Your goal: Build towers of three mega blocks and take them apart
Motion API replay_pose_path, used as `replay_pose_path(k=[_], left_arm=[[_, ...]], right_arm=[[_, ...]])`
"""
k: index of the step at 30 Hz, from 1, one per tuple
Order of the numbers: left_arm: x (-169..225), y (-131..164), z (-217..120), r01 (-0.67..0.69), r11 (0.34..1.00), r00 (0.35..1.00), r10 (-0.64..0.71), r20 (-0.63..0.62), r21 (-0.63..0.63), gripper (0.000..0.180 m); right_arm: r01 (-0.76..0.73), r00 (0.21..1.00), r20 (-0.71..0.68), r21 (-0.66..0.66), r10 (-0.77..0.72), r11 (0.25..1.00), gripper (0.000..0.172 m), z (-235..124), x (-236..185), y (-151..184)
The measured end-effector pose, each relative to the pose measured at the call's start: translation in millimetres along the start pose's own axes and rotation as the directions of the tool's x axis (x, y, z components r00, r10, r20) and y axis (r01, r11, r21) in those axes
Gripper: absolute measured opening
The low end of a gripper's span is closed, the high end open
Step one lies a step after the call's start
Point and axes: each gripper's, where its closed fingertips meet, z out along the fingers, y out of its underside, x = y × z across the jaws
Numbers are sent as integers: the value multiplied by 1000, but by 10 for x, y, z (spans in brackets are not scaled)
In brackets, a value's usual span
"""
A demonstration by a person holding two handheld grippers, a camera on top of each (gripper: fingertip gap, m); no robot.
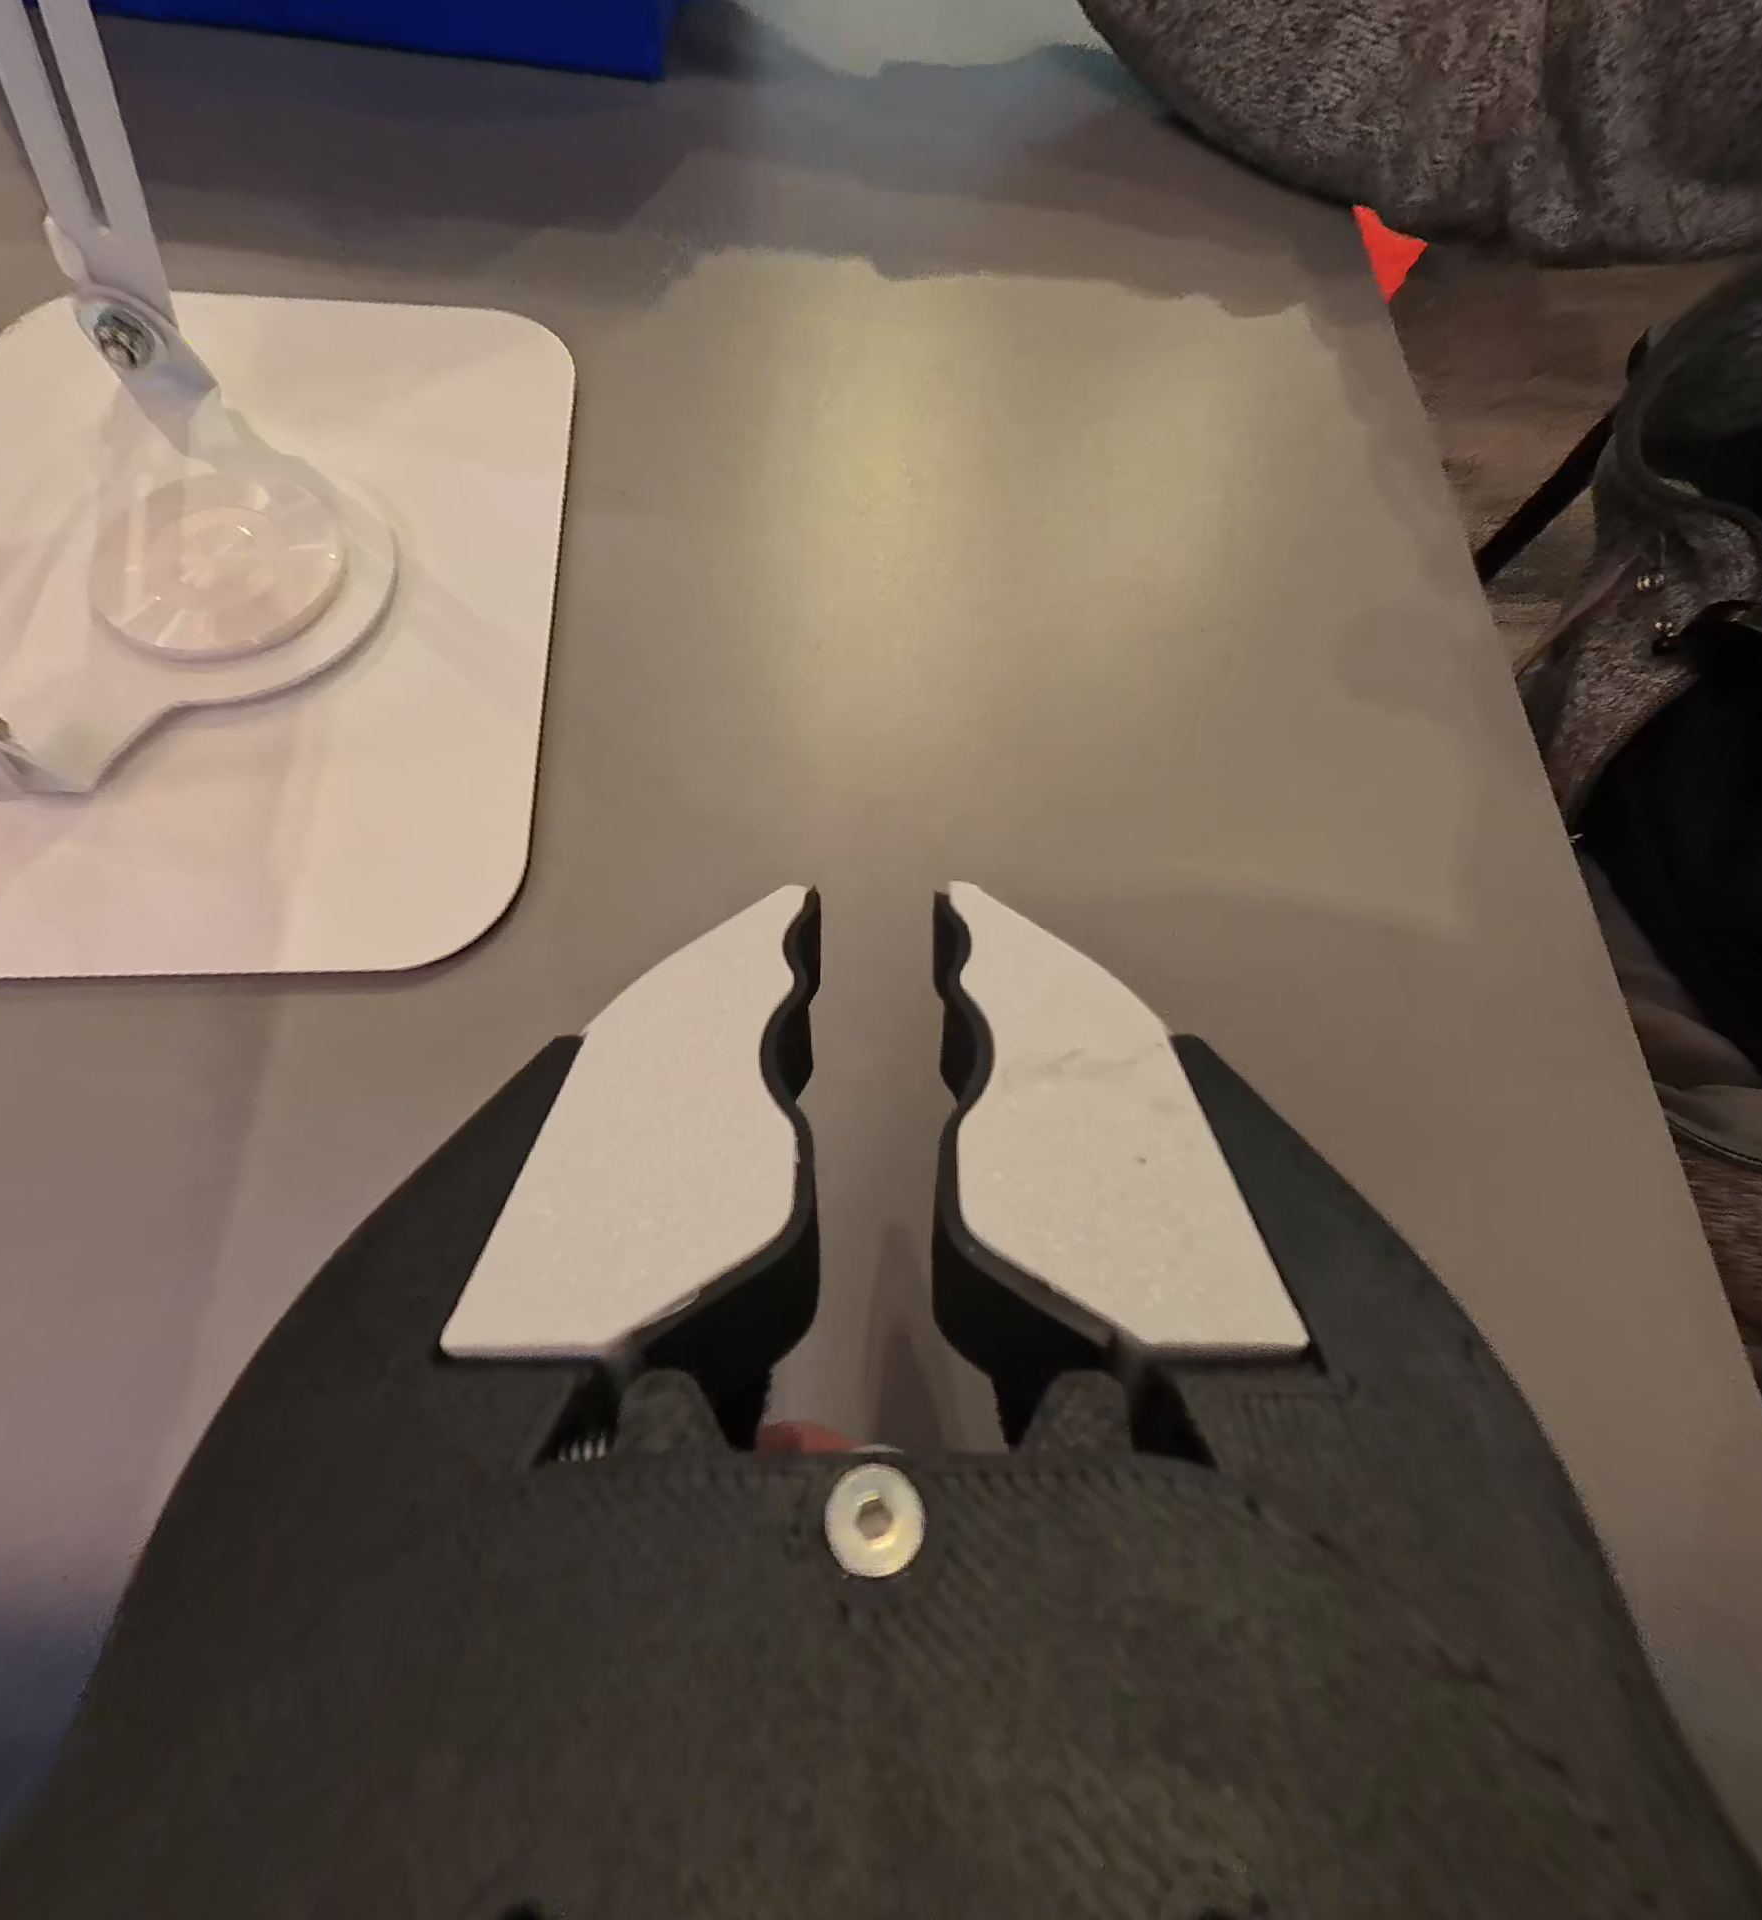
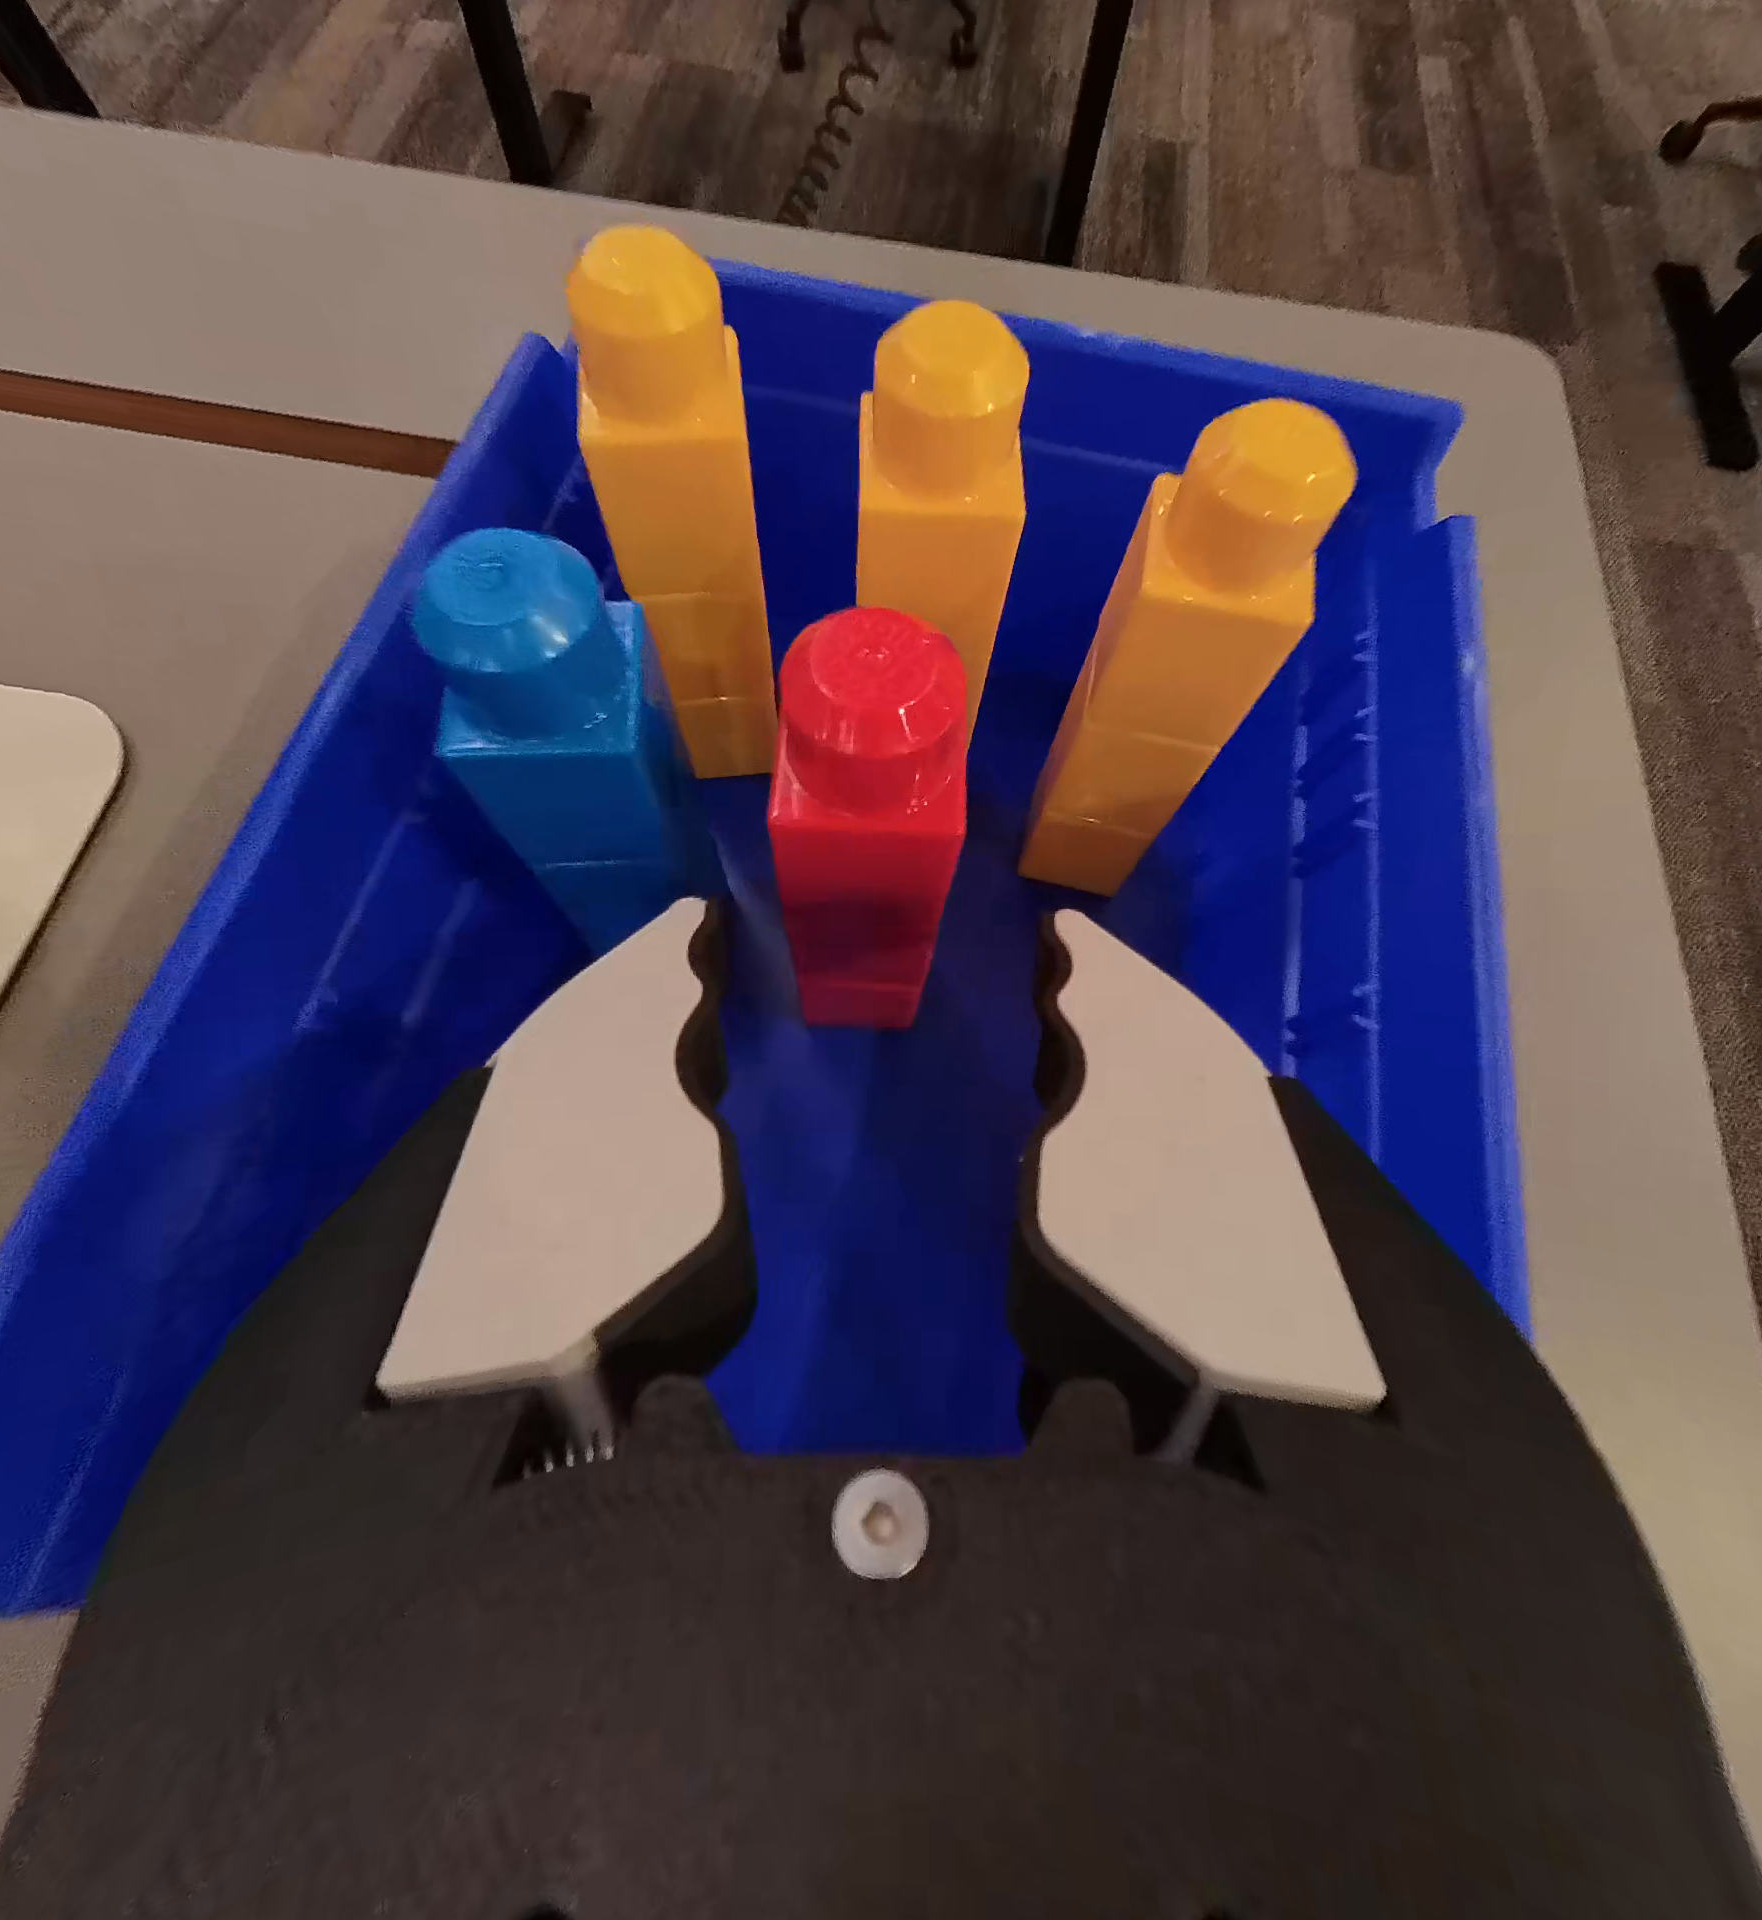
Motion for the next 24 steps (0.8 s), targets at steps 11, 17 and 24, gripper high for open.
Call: replay_pose_path(k=[11,17,24], left_arm=[[-468,-224,-1374,-93,988,871,20,490,124,15],[-1070,119,-2434,29,995,679,-93,729,100,40],[-2099,609,-2304,157,982,702,-38,711,-102,47]], right_arm=[[188,982,-25,259,-188,947,16,-809,-547,-283],[176,983,3,303,-185,937,15,-804,-633,-289],[198,978,3,311,-209,929,15,-762,-691,-282]])
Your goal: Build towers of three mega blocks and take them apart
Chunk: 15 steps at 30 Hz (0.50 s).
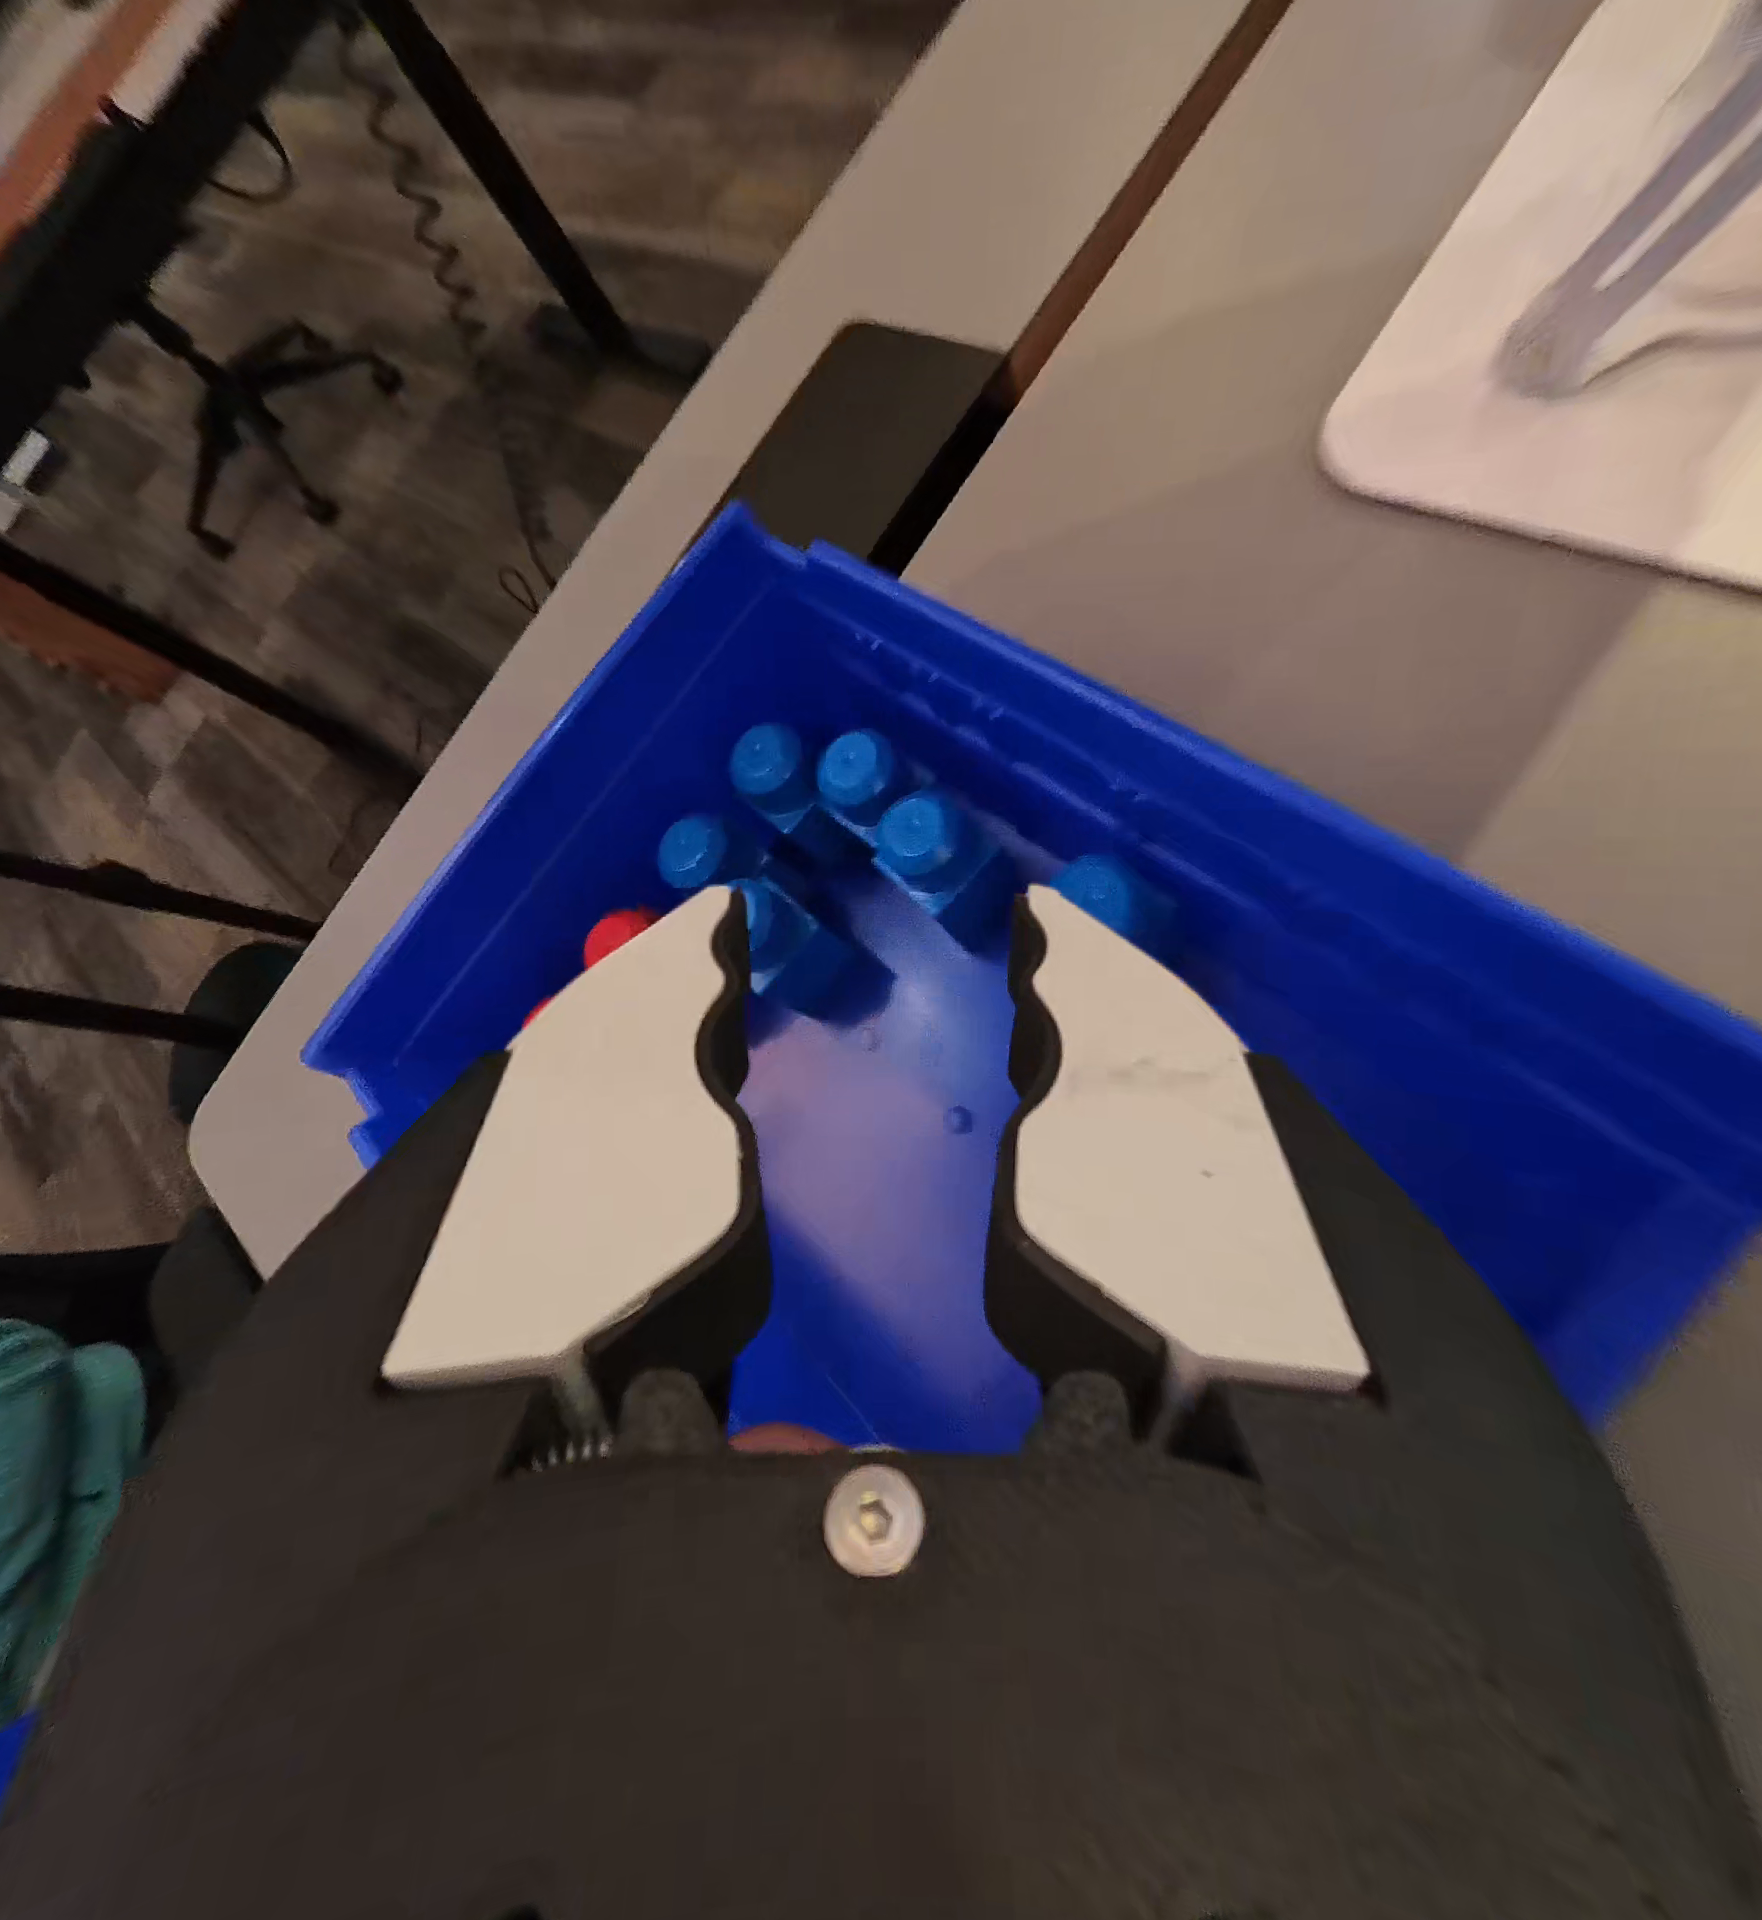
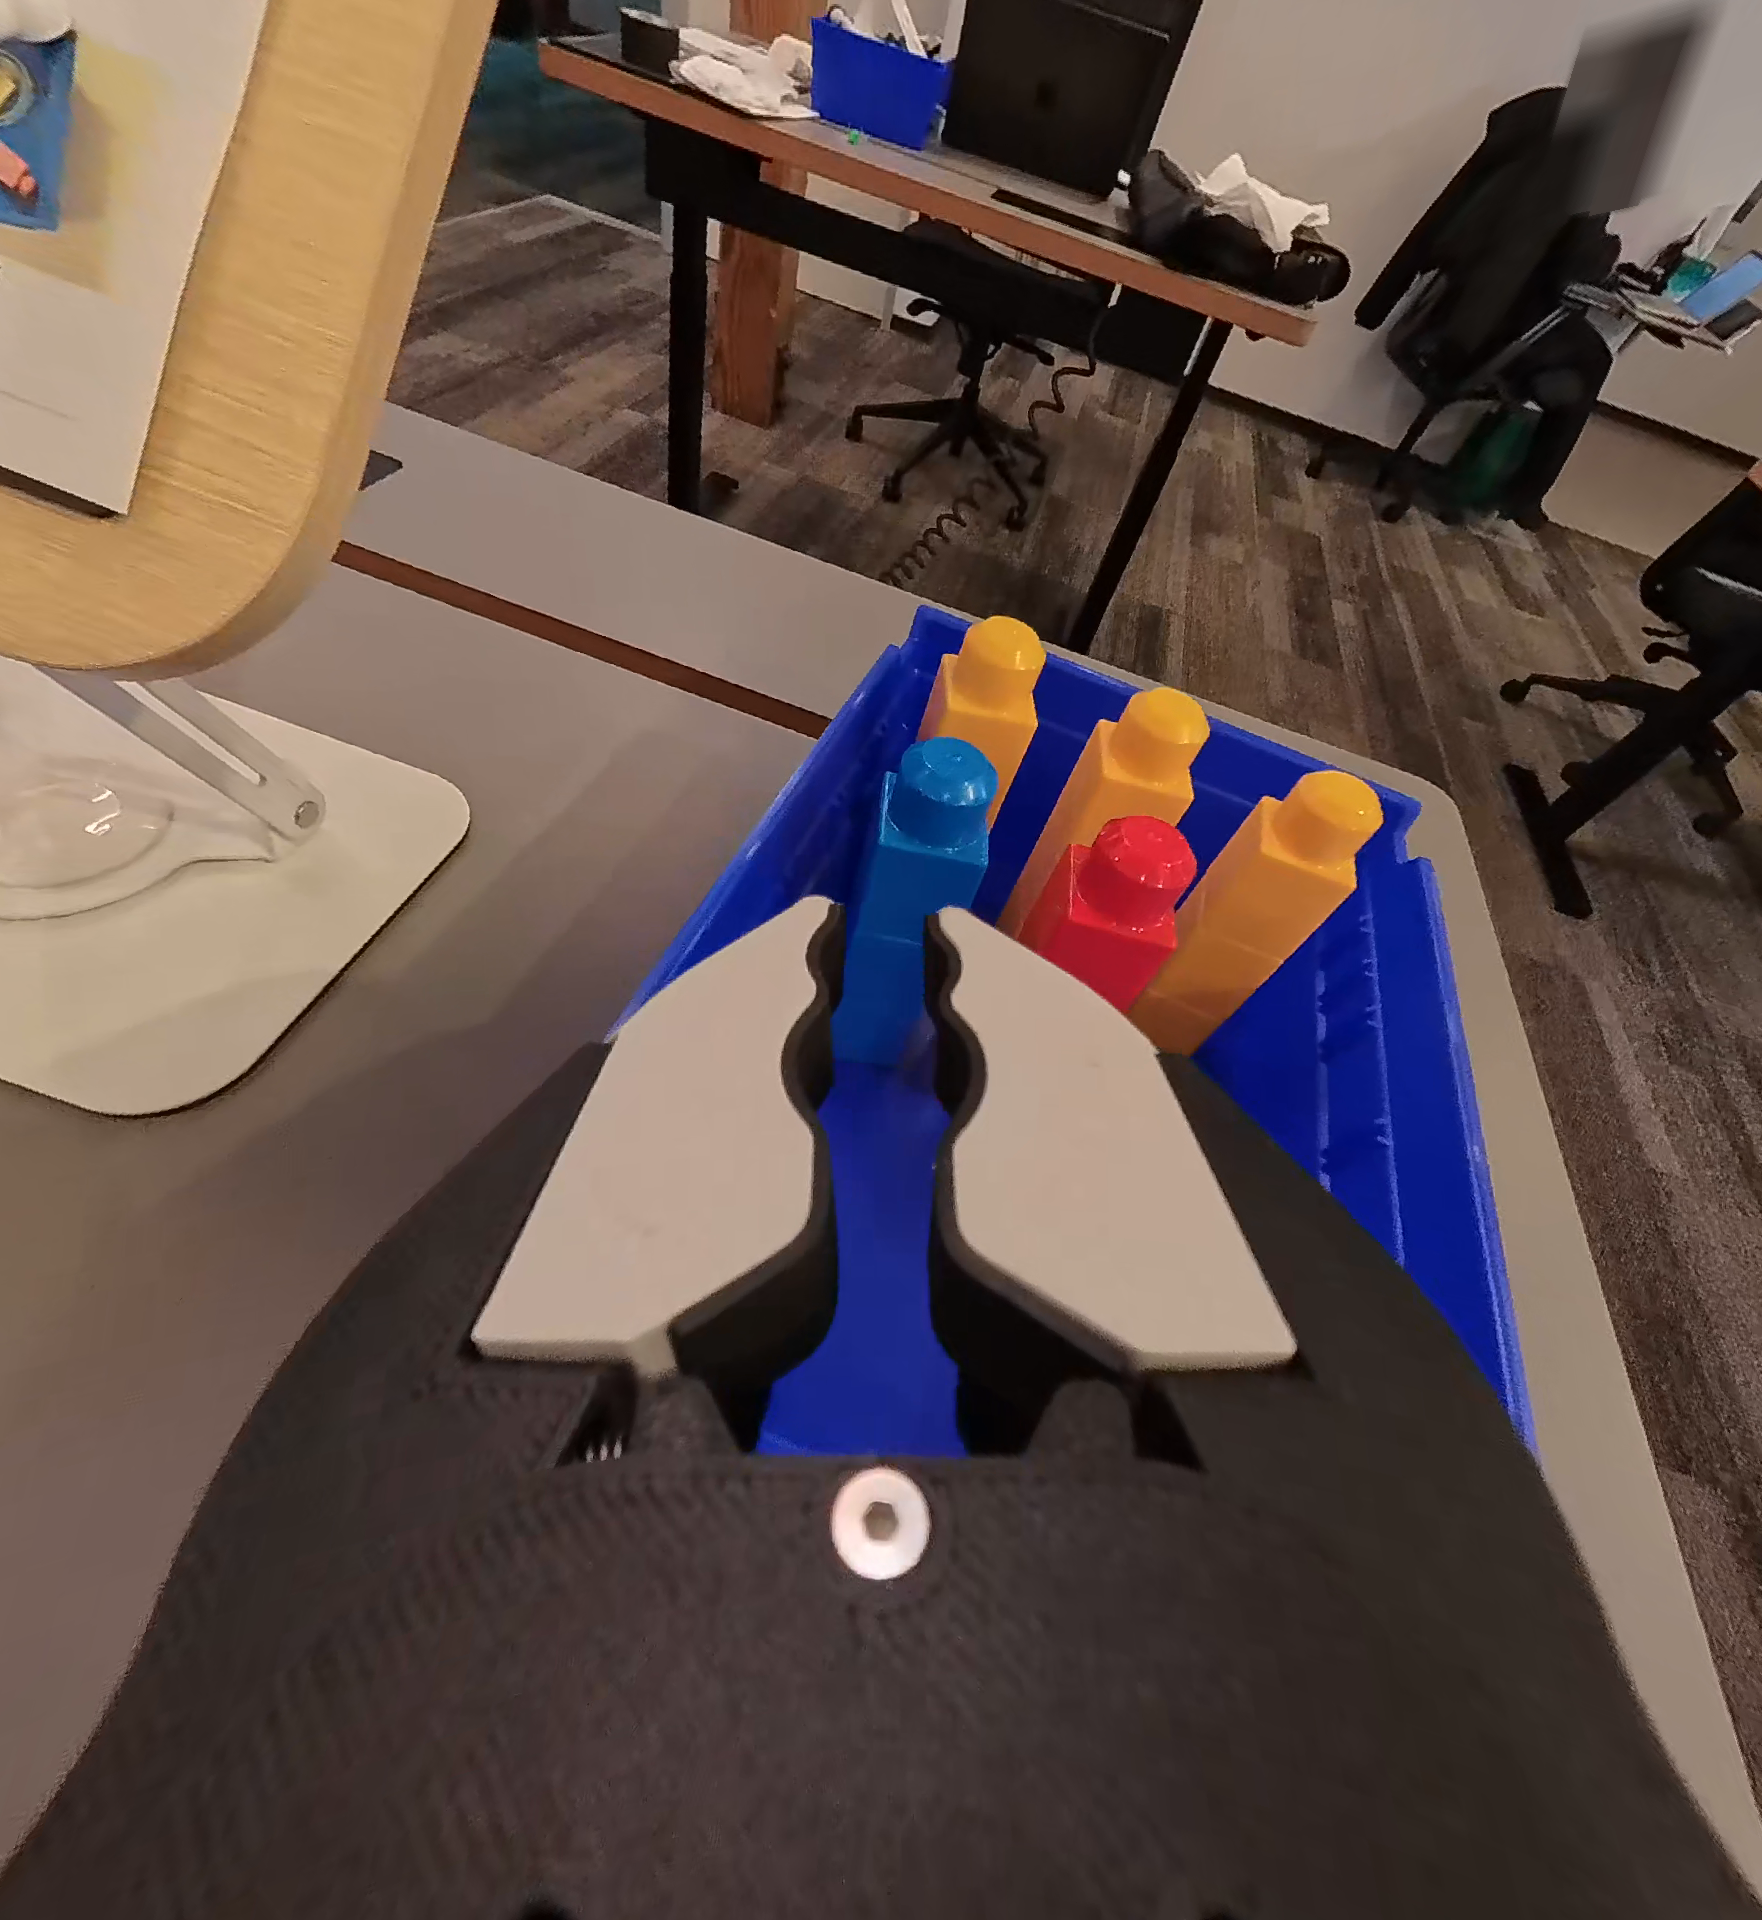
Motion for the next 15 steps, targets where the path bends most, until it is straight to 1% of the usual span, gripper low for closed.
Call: replay_pose_path(k=[2,5,7,8,11,13,15], left_arm=[[-145,181,306,-23,992,1000,24,0,-127,49],[-298,373,634,-18,964,1000,23,16,-264,52],[-393,569,763,42,920,998,-21,58,-390,61],[-410,630,808,75,905,996,-50,70,-419,62],[-381,610,925,202,909,979,-186,78,-365,56],[-391,685,976,270,883,963,-245,112,-383,54],[-372,790,1025,321,853,947,-293,132,-411,48]], right_arm=[[6,1000,1,-8,-6,1000,15,12,-5,19],[19,1000,6,-19,-19,1000,15,40,-12,48],[29,1000,3,-22,-29,999,15,48,-9,55],[32,999,8,-25,-32,999,15,52,-15,59],[44,999,14,-24,-43,999,15,59,-34,49],[54,998,16,-26,-53,998,15,64,-48,42],[62,998,22,-24,-61,998,14,63,-65,34]])
